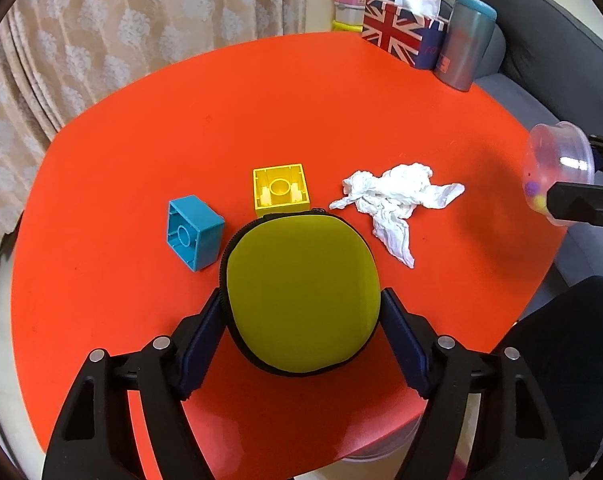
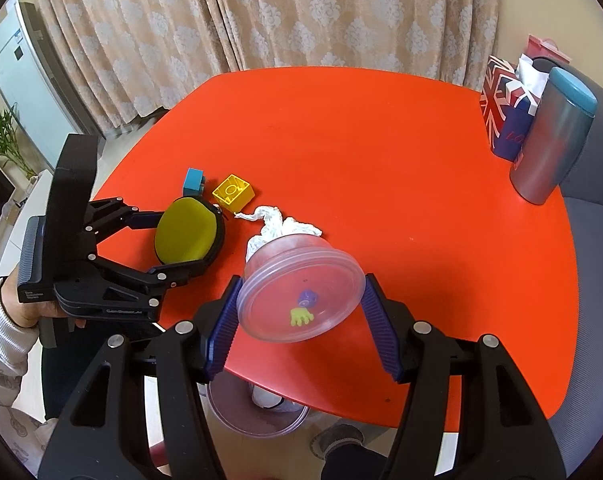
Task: Collect trash
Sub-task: 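Grasp the yellow round case with the left tool while the right tool holds the container, then carry the container over the wastebasket and open the right tool while the left tool holds the case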
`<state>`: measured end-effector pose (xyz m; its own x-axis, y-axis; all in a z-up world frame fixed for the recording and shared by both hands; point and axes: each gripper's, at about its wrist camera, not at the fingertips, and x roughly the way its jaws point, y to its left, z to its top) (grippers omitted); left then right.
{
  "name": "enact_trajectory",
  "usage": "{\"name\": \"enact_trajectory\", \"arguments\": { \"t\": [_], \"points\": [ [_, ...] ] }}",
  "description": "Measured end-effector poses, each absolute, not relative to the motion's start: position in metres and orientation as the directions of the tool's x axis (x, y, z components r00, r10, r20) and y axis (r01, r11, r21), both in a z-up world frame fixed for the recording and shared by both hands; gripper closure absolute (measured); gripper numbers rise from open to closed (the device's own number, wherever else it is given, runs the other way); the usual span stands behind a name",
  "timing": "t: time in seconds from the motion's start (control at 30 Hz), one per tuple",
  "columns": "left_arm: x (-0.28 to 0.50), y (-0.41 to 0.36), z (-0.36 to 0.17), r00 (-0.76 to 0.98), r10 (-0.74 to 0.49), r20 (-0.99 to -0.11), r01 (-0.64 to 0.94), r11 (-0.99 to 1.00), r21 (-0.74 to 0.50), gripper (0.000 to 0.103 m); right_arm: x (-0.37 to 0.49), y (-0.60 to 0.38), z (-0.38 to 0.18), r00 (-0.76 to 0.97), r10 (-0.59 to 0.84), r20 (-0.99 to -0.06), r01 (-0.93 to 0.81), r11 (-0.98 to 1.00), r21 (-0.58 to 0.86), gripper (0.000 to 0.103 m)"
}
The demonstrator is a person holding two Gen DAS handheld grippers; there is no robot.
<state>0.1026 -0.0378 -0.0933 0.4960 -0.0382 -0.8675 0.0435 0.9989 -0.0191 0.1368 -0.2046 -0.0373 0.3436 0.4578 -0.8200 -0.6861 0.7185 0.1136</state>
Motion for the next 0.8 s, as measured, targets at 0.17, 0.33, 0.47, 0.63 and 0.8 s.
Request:
{"name": "enact_trajectory", "arguments": {
  "t": [0.17,0.33,0.47,0.63,0.8],
  "points": [
    [0.095,-0.036,-0.085,0.517,-0.052,-0.854,0.045,0.998,-0.033,0.030,0.134,-0.203,-0.035,0.348,0.464,-0.814,-0.691,0.714,0.111,0.044],
    [0.084,-0.033,-0.072,0.540,-0.066,-0.839,0.050,0.998,-0.046,0.030,0.128,-0.203,-0.031,0.350,0.476,-0.807,-0.698,0.707,0.114,0.044],
    [0.073,-0.034,-0.059,0.562,-0.083,-0.823,0.061,0.996,-0.059,0.030,0.119,-0.203,-0.024,0.358,0.481,-0.800,-0.707,0.699,0.104,0.044],
    [0.057,-0.038,-0.044,0.589,-0.104,-0.801,0.081,0.994,-0.069,0.030,0.106,-0.203,-0.014,0.359,0.496,-0.791,-0.727,0.680,0.096,0.044],
    [0.043,-0.043,-0.033,0.603,-0.128,-0.787,0.108,0.991,-0.078,0.030,0.092,-0.202,-0.009,0.351,0.502,-0.791,-0.749,0.657,0.084,0.044]
  ]
}}
